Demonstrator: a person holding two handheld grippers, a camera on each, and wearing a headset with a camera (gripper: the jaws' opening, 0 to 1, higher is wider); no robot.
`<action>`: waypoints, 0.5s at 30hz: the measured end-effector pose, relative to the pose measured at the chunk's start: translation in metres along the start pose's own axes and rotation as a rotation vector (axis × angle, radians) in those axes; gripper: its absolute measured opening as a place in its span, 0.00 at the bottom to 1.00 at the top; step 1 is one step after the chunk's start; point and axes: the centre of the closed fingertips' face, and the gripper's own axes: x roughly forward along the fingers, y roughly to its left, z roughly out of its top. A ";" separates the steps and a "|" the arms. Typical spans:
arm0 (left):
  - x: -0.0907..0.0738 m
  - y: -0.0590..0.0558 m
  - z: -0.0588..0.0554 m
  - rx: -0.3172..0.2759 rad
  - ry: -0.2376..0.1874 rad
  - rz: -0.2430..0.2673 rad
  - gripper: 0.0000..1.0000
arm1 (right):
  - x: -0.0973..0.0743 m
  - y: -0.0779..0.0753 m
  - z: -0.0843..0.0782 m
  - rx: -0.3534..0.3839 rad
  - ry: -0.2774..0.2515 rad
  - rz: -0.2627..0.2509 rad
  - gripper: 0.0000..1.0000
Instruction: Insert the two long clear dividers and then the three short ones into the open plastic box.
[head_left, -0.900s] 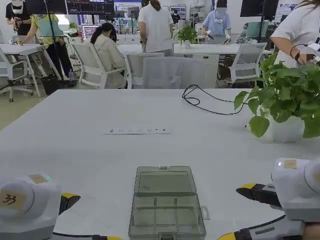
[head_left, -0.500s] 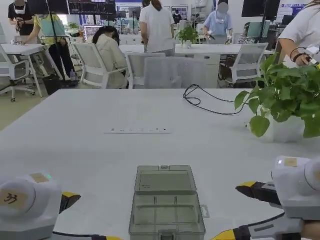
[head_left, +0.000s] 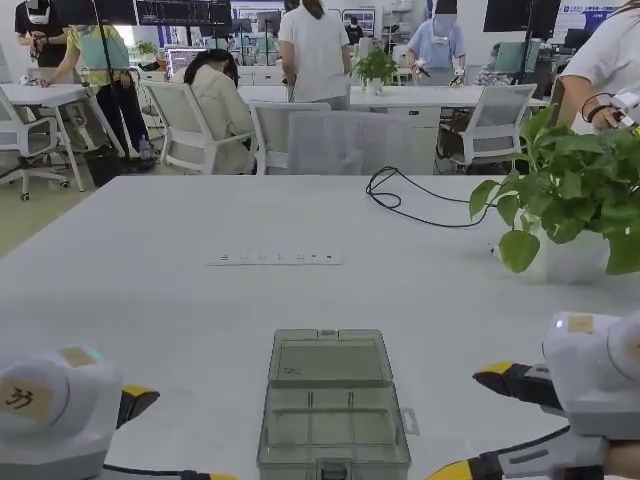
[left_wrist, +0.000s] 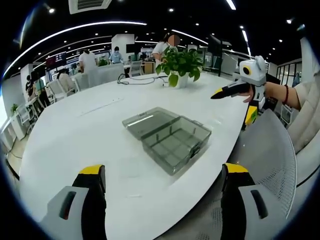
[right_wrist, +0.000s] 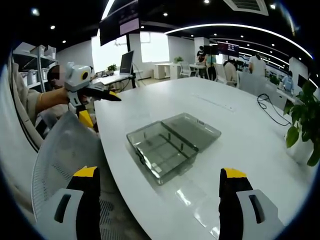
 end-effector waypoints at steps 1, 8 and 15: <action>0.000 0.000 0.000 0.002 0.000 0.001 0.99 | 0.000 0.000 0.000 -0.001 0.001 -0.002 1.00; 0.000 0.000 0.000 0.002 0.002 0.002 0.98 | -0.001 -0.003 0.002 0.004 -0.011 -0.007 1.00; -0.001 0.001 0.002 0.002 0.000 0.003 0.98 | -0.002 -0.004 0.002 0.003 -0.013 -0.011 1.00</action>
